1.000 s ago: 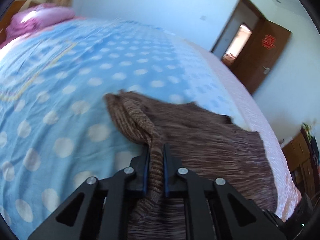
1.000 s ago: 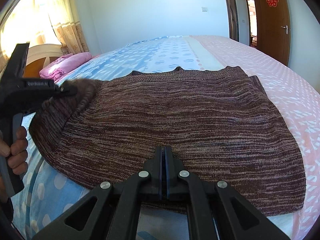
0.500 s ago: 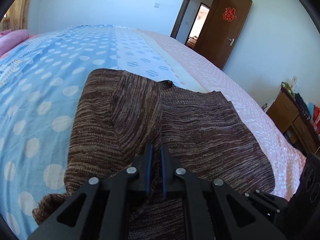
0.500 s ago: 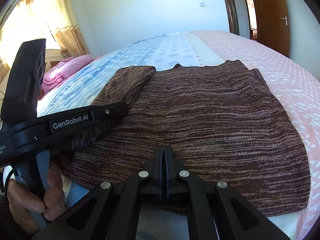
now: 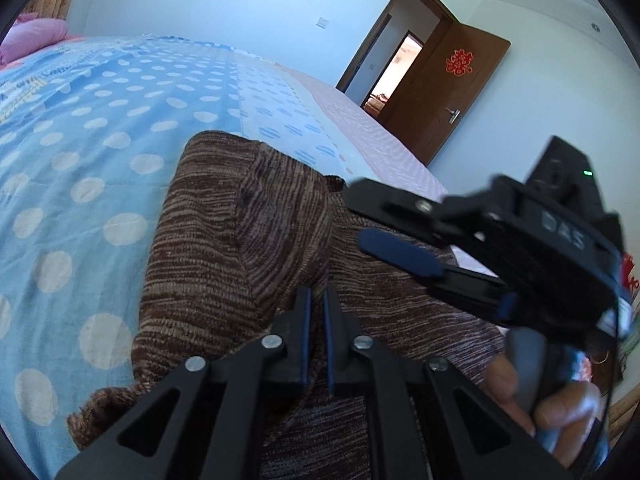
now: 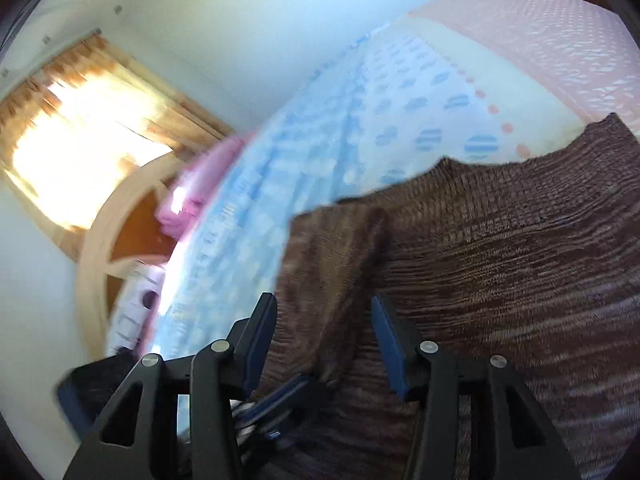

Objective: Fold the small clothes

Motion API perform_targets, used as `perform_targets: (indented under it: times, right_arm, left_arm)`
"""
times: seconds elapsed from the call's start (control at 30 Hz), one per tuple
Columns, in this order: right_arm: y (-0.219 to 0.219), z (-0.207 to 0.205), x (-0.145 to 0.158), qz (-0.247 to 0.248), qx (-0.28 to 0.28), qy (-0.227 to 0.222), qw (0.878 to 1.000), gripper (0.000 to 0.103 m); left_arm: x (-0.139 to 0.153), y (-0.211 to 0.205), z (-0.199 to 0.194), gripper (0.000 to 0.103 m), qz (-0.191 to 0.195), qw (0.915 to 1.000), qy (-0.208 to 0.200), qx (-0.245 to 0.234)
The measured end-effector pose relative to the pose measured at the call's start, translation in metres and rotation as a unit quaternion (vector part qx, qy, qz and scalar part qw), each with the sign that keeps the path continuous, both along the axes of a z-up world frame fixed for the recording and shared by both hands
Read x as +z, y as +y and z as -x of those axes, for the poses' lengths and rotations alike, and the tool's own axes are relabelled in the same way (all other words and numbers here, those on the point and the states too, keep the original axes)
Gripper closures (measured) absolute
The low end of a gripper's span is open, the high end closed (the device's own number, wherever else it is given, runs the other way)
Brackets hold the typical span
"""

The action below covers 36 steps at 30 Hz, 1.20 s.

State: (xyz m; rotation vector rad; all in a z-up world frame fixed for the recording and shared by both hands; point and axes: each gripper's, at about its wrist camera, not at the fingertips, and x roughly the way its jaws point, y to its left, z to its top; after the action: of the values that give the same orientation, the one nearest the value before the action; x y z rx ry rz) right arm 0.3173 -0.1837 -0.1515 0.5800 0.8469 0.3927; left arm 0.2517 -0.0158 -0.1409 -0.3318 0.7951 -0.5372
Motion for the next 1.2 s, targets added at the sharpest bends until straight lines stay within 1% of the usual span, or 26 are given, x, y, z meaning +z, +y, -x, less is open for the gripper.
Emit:
perform_targets:
  times: [0.03,0.07,0.13,0.17,0.23,0.33,0.37,0.47,0.5,0.57,0.7,0.77,0.83,0.9,1.0,1.07,1.1,1.2]
  right_arm:
    - [0.006,-0.003,-0.004,0.018,0.005,0.002,1.0,0.058]
    - [0.013,-0.006,-0.008,0.025,0.016,0.0,1.0,0.064]
    - [0.019,-0.006,-0.007,0.048,0.02,-0.012,0.999,0.079]
    - [0.02,-0.007,-0.007,0.05,0.026,-0.014,0.998,0.096]
    - [0.021,-0.007,-0.007,0.055,0.026,-0.012,0.998,0.096]
    - [0.025,-0.002,0.001,0.081,0.024,-0.027,0.996,0.096]
    - [0.025,0.0,0.005,0.081,0.024,-0.033,0.996,0.097]
    - [0.017,0.008,0.023,0.086,0.025,-0.052,0.995,0.097]
    - [0.013,0.01,0.029,0.09,0.026,-0.057,0.994,0.097]
    - [0.003,0.015,0.044,0.105,0.027,-0.068,0.992,0.097]
    - [-0.031,0.021,0.071,0.136,0.02,-0.082,0.987,0.097]
    - [-0.053,0.024,0.083,0.164,0.015,-0.086,0.983,0.097]
    - [-0.072,0.024,0.088,0.192,0.02,-0.08,0.978,0.097]
    - [-0.088,0.021,0.085,0.218,0.02,-0.07,0.973,0.097]
    - [-0.116,0.016,0.067,0.242,0.016,-0.046,0.969,0.097]
    - [-0.129,0.016,0.052,0.26,0.012,-0.035,0.965,0.097]
    - [-0.135,0.016,0.043,0.262,0.006,-0.028,0.965,0.097]
    - [-0.15,0.015,0.017,0.233,-0.003,-0.003,0.973,0.097]
  left_arm:
    - [0.0,0.001,0.0,0.093,0.004,1.0,0.001,0.0]
    - [0.0,0.001,0.0,0.093,0.005,1.0,0.001,0.0]
    - [-0.001,0.001,-0.001,0.093,0.004,1.0,0.001,0.0]
    - [-0.001,0.001,-0.001,0.093,0.003,1.0,0.001,0.0]
    - [0.0,0.0,-0.001,0.093,0.001,1.0,0.0,0.0]
    - [0.0,-0.001,-0.001,0.093,-0.003,1.0,-0.002,0.001]
    - [0.001,-0.002,0.0,0.093,-0.005,1.0,-0.002,0.001]
    - [0.007,-0.006,0.003,0.096,-0.016,0.9998,-0.008,-0.002]
    - [0.012,-0.011,0.006,0.098,-0.017,0.9998,-0.011,-0.009]
    - [0.019,-0.018,0.009,0.098,-0.013,0.9997,-0.013,-0.019]
    - [0.039,-0.051,0.013,0.098,-0.004,0.9982,-0.025,-0.054]
    - [0.045,-0.075,0.013,0.097,-0.001,0.9969,-0.023,-0.075]
    - [0.047,-0.1,0.013,0.098,0.002,0.9954,-0.02,-0.094]
    - [0.048,-0.129,0.014,0.098,0.009,0.9933,-0.016,-0.114]
    - [0.044,-0.163,0.016,0.098,0.009,0.9906,-0.011,-0.136]
    - [0.036,-0.185,0.018,0.101,0.002,0.9887,-0.004,-0.15]
    - [0.029,-0.195,0.019,0.103,-0.007,0.988,0.0,-0.154]
    - [0.013,-0.204,0.023,0.103,-0.021,0.9845,0.021,-0.173]
